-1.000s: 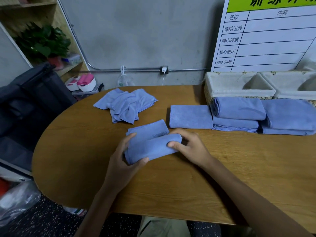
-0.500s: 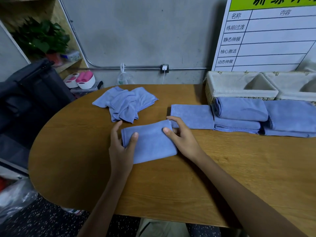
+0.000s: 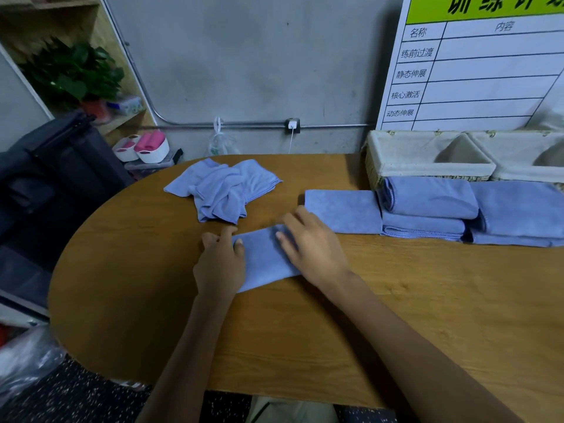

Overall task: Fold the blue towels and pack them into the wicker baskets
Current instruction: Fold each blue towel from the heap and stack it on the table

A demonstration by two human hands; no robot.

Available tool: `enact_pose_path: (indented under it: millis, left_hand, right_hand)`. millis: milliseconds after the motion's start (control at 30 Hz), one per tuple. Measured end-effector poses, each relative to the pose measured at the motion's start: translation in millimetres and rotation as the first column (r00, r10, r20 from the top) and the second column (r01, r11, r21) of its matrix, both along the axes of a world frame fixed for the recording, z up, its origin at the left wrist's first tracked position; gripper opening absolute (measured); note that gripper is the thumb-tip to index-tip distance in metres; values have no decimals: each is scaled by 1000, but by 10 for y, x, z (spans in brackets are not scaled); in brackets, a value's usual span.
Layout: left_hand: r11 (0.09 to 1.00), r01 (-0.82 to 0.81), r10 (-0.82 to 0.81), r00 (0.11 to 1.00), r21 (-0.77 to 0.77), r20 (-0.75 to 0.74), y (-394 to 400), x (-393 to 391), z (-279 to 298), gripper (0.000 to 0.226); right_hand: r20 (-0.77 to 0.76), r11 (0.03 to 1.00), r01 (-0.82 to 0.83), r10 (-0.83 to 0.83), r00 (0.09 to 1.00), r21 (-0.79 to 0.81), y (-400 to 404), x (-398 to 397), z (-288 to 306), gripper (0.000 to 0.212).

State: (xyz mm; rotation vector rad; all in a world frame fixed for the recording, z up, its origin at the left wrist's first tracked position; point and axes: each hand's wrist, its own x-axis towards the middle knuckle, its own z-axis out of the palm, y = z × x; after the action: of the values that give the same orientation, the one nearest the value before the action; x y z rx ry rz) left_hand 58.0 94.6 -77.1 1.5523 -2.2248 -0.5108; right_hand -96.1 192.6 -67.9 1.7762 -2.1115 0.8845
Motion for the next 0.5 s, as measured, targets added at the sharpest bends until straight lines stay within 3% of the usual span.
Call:
enact_pose_path:
  millis: [100, 233, 367, 500]
  left_hand:
    - [998, -29, 28, 999, -48, -15, -22, -10, -101, 33]
    - [992, -114, 96, 964, -60, -248, 14, 60, -181, 34]
    - [982, -165, 152, 978, -91, -142, 143, 119, -175, 44]
    - [986, -142, 129, 981, -83, -143, 349, 213, -188, 62]
  right_hand:
    - [-9, 994, 0, 1, 1000, 110, 10, 31, -234, 31]
    - [135, 991, 39, -57, 989, 130, 141, 55, -386, 42]
    - [354, 988, 54, -103, 929, 146, 207, 65, -346, 45]
    - [526, 998, 63, -52, 849, -3, 280, 83, -306, 43]
